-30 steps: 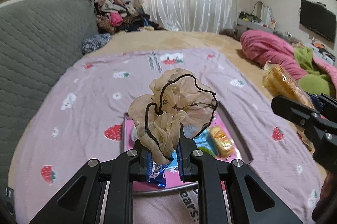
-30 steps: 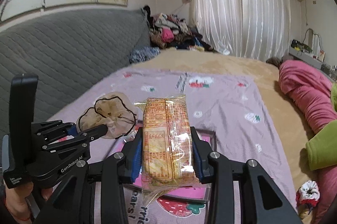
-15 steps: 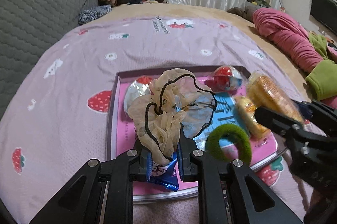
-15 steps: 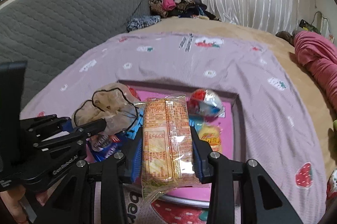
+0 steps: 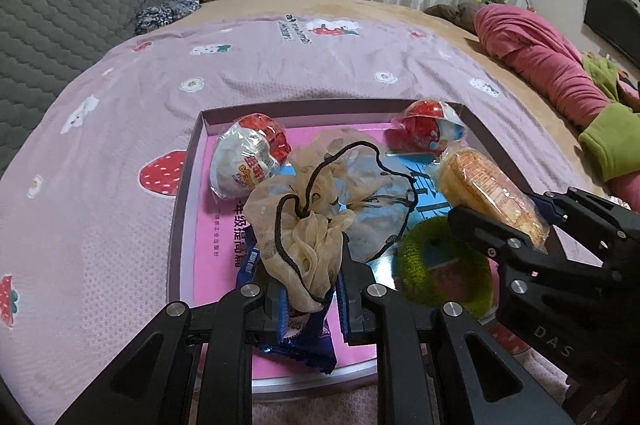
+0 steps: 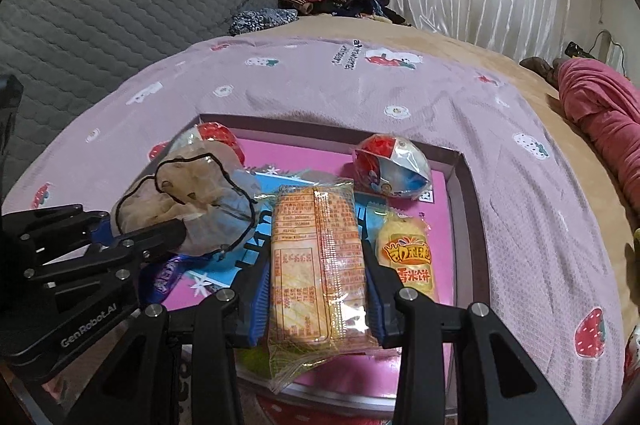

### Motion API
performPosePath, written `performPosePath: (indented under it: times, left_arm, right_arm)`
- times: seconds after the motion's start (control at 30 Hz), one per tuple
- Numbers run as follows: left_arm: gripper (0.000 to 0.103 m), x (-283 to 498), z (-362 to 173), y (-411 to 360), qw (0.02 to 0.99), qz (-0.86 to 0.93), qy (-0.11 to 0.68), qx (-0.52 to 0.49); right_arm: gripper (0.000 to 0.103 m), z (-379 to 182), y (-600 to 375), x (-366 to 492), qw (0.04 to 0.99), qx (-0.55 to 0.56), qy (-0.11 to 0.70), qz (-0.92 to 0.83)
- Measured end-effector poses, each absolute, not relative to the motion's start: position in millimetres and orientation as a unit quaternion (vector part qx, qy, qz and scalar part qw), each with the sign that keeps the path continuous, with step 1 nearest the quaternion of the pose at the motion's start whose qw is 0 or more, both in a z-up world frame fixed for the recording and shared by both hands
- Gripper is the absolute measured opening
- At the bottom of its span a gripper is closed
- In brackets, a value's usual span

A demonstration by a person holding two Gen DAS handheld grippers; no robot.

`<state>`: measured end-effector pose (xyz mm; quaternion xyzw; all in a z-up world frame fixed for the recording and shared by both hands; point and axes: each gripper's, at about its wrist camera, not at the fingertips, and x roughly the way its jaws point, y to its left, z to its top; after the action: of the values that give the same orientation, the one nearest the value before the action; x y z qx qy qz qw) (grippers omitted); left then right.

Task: Organize objects
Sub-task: 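Lower the scrunchie into the tray while the right tool lowers the biscuit packet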

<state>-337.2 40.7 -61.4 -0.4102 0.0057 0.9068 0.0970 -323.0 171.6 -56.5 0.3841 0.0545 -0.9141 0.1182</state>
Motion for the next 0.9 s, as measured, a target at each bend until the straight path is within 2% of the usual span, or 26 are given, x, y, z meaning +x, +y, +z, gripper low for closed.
performPosePath:
  times: [0.17,0.33,0.47,0.6,0.67,0.8,0.9]
  left_arm:
    - [0.02,-340,-67,41,0.103,0.907,0.002,-0.409]
    - [0.028,-341,-71,41,0.103,0.908,0.003,-0.405]
    - [0.03,-339,-71,42,0.1,0.91,0.007,-0.402]
    - [0.043,-338,-71,40,0.098,0.911,0.007,-0.4]
    - [0.044,-337,-70,39,0.099,0.911,0.006,-0.4]
    - [0.059,-336,-70,37,0.092,0.912,0.01,-0.4]
    - [0.062,-336,-70,35,0.092,0.911,0.008,-0.402]
  right_arm:
    - [0.04,-68,170,-328,0.125,0.389,0.048,-0.912]
    - [0.04,-79,171,-330,0.124,0.401,0.047,-0.907]
    - [0.04,-80,168,-330,0.121,0.401,0.049,-0.907]
    - [0.04,-81,168,-329,0.121,0.401,0.049,-0.907]
    - [0.04,-80,169,-328,0.122,0.399,0.047,-0.907]
    - [0.045,-79,170,-327,0.122,0.396,0.044,-0.909]
    - [0.048,-77,170,-326,0.122,0.394,0.046,-0.91]
